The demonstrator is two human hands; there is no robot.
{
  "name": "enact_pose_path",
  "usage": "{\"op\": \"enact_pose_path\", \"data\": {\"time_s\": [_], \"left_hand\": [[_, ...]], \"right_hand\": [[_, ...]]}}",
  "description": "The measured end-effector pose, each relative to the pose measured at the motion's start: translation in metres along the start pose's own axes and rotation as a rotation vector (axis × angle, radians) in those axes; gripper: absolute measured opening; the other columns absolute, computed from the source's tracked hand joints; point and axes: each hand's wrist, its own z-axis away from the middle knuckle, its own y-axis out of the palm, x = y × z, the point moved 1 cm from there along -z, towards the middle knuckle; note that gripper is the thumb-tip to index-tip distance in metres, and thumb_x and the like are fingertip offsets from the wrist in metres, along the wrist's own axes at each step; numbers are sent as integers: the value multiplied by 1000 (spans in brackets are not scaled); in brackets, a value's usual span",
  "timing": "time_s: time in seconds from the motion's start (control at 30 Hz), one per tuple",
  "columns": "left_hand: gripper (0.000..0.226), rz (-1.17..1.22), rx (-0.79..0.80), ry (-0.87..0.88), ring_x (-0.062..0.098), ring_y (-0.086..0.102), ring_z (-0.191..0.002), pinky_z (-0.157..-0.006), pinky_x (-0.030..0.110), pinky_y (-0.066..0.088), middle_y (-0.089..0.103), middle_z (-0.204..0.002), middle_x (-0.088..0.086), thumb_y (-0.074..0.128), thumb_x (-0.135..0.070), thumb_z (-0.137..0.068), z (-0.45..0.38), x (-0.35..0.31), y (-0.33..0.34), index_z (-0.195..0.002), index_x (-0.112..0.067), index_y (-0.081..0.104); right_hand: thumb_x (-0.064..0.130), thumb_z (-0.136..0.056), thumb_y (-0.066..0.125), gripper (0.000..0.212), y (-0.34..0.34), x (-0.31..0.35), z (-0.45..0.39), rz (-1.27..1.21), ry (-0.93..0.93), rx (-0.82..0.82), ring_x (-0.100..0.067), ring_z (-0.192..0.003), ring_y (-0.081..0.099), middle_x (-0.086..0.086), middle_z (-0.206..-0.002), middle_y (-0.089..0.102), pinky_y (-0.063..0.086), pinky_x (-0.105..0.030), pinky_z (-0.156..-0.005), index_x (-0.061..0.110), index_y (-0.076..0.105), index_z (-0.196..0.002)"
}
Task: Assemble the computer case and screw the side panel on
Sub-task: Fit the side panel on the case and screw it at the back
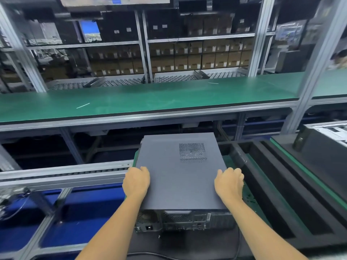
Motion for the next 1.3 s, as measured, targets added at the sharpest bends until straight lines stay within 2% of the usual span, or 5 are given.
{"op": "enact_pose_path", "data": {"time_s": [0.17, 0.4, 0.97, 1.17, 1.3], "left_hand": [[22, -403, -84, 246, 27, 47, -98, -80, 35, 41, 53, -104, 12, 47, -23, -86, 5, -8, -2, -90, -5, 57], [57, -348, 168, 340, 30, 32, -133, -105, 44, 33, 27, -149, 14, 29, -35, -98, 5, 11, 16, -147, -6, 21], [59, -463, 130, 417, 23, 8, -145, -117, 41, 13, 13, -158, 10, 21, -37, -100, -1, 5, 29, -149, -6, 15], [61, -377, 133, 188, 37, 37, -126, -99, 49, 36, 33, -143, 19, 30, -48, -96, 9, 4, 22, -141, -7, 27], [60, -354, 73, 167, 38, 49, -111, -89, 45, 41, 48, -125, 20, 34, -47, -95, 9, 2, 25, -133, -2, 32]], "right_hand": [[32, -102, 47, 30, 3, 2, 0, 216, -140, -75, -25, -107, 47, -10, -120, 47, 41, -34, -89, 9, 50, -121], [37, -107, 20, 59, 18, -5, -15, 357, -286, 131, -27, -150, 16, -10, -165, 13, 16, -41, -121, 7, 10, -157], [44, -106, 18, 64, 24, -5, -36, 341, -285, 262, -21, -153, 1, 0, -167, -6, 6, -46, -123, 13, 0, -159], [49, -105, 18, 65, 24, -6, -29, 309, -194, 281, -34, -146, 25, -16, -166, 0, 27, -47, -113, 19, 2, -159], [49, -105, 21, 64, 28, -6, -31, 321, -182, 234, -37, -123, 49, -25, -147, 35, 41, -44, -96, 17, 7, -159]]}}
